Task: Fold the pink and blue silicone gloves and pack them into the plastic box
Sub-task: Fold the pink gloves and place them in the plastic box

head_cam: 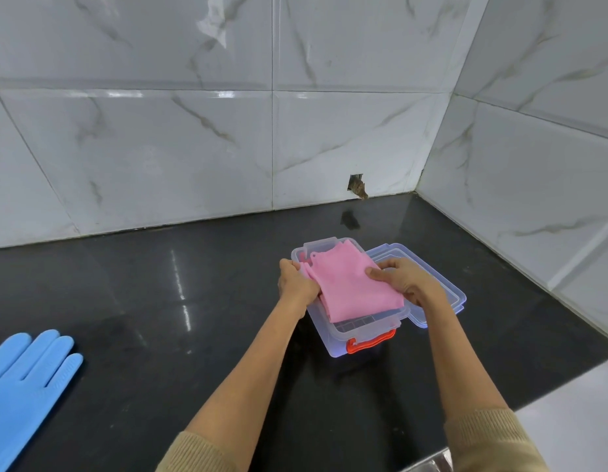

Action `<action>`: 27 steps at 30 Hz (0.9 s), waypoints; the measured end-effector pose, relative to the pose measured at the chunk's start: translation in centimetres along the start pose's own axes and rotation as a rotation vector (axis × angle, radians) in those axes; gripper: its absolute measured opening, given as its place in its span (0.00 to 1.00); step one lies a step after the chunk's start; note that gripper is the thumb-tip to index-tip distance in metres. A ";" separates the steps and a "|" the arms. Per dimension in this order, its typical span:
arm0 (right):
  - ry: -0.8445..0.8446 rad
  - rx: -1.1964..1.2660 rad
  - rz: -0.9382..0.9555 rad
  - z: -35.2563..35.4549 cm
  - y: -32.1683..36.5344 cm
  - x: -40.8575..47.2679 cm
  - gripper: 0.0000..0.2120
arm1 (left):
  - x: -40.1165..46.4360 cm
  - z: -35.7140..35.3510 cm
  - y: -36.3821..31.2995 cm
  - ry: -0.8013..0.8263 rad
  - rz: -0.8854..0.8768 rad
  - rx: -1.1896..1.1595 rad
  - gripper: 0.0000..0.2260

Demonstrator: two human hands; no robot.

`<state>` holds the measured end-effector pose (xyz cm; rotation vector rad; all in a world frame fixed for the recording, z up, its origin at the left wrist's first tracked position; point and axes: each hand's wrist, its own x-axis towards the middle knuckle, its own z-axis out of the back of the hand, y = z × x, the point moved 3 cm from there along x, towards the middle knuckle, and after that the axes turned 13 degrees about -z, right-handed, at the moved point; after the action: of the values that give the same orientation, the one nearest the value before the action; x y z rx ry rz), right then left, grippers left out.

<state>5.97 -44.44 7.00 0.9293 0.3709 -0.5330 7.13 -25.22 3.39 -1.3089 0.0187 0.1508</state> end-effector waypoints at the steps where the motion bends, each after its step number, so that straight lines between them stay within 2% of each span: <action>1: -0.118 -0.099 0.038 -0.1 0.2 -0.1 0.19 | -0.1 0.0 0.1 0.002 -0.008 -0.009 0.18; 3: -0.540 -0.277 0.217 -0.5 1.0 -1.2 0.22 | -0.2 0.2 0.4 0.009 0.013 -0.078 0.16; 4: -0.716 -0.318 0.416 -1.1 1.8 -2.2 0.21 | -0.3 0.5 0.6 0.002 0.032 -0.126 0.14; 5: -0.764 -0.343 0.629 -2.2 2.8 -3.0 0.19 | -0.5 0.8 0.7 -0.007 0.052 -0.178 0.12; 6: -0.694 -0.407 0.793 -3.6 3.5 -3.5 0.19 | -0.7 1.1 0.8 -0.014 0.069 -0.230 0.10; 7: -0.560 -0.543 0.871 -5.2 3.7 -3.5 0.21 | -1.0 1.3 0.8 -0.018 0.079 -0.276 0.09; 8: -0.421 -0.754 0.861 -6.8 3.4 -2.9 0.24 | -1.3 1.6 0.8 -0.021 0.081 -0.305 0.09; 10: -0.192 -1.114 0.696 -8.8 1.6 -0.7 0.26 | -1.7 2.0 0.7 -0.027 0.076 -0.325 0.08; 12: 0.008 -1.164 0.415 -9.2 0.1 1.2 0.27 | -2.0 2.6 0.4 -0.029 0.073 -0.328 0.08; 13: 0.061 -1.166 0.341 -9.3 -0.4 1.7 0.28 | -2.1 3.0 0.3 -0.033 0.069 -0.327 0.09; 16: 0.174 -1.147 0.297 -9.1 -0.2 2.0 0.36 | -2.3 3.7 0.3 -0.041 0.057 -0.315 0.08; 18: 0.218 -1.073 0.291 -8.7 0.2 1.9 0.39 | -2.4 4.1 0.2 -0.034 0.054 -0.306 0.06; 23: 0.245 -1.050 0.217 -8.7 0.5 0.9 0.31 | -2.7 6.2 0.6 -0.066 0.084 -0.303 0.07; 25: 0.203 -1.059 0.194 -8.1 2.1 0.1 0.26 | -2.8 7.5 1.0 -0.087 0.090 -0.292 0.06; 27: 0.098 -0.990 0.268 -8.4 4.5 -0.9 0.23 | -2.8 9.1 1.7 -0.120 0.059 -0.248 0.06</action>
<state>7.21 -35.06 5.81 0.0365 0.5173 -0.0158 3.51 -16.32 4.42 -1.5457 -0.0653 0.2888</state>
